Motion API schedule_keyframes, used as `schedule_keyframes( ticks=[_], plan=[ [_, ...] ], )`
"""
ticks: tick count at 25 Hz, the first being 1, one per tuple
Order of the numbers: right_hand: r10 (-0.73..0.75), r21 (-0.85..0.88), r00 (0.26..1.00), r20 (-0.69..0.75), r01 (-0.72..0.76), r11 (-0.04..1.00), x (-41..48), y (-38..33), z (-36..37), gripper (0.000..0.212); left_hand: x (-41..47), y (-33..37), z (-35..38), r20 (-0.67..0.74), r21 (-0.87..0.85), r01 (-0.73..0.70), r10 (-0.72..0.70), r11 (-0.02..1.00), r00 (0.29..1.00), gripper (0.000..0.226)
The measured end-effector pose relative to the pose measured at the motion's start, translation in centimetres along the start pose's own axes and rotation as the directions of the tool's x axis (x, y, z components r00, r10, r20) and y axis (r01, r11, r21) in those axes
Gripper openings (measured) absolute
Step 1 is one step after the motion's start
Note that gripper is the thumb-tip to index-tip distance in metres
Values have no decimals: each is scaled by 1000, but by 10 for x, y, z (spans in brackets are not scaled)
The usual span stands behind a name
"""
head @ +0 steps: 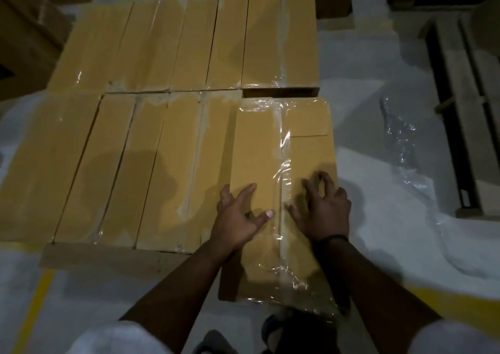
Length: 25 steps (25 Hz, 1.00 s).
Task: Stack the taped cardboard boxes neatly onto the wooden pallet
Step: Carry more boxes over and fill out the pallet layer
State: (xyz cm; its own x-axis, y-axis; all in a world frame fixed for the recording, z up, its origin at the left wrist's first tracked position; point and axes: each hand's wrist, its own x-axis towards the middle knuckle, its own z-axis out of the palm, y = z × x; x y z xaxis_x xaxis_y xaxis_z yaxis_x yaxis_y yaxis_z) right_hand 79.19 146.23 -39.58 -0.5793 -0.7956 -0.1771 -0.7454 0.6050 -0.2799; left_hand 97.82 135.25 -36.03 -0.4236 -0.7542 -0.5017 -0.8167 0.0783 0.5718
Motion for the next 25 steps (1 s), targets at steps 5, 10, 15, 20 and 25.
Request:
schedule_keyframes(
  ticks=[5, 10, 15, 20, 25],
  plan=[
    [51, 42, 995, 81, -54, 998, 63, -4, 17, 76, 72, -1, -15, 81, 248, -32, 12, 968, 997, 89],
    [6, 35, 947, 320, -18, 999, 83, 11, 41, 94, 88, -26, 1, 193, 500, -94, -5, 861, 981, 103],
    [-18, 39, 936, 350, 5, 999, 53, 15, 38, 95, 64, -42, 23, 228, 613, -177, 43, 770, 973, 126],
    [-15, -25, 943, 331, 25, 999, -28, 18, 51, 102, 41, -49, 19, 325, 666, -243, 19, 705, 945, 151],
    [37, -91, 953, 299, -10, 996, -85, 16, 71, 118, 27, -60, 17, 414, 689, -312, -2, 654, 910, 162]
  ],
)
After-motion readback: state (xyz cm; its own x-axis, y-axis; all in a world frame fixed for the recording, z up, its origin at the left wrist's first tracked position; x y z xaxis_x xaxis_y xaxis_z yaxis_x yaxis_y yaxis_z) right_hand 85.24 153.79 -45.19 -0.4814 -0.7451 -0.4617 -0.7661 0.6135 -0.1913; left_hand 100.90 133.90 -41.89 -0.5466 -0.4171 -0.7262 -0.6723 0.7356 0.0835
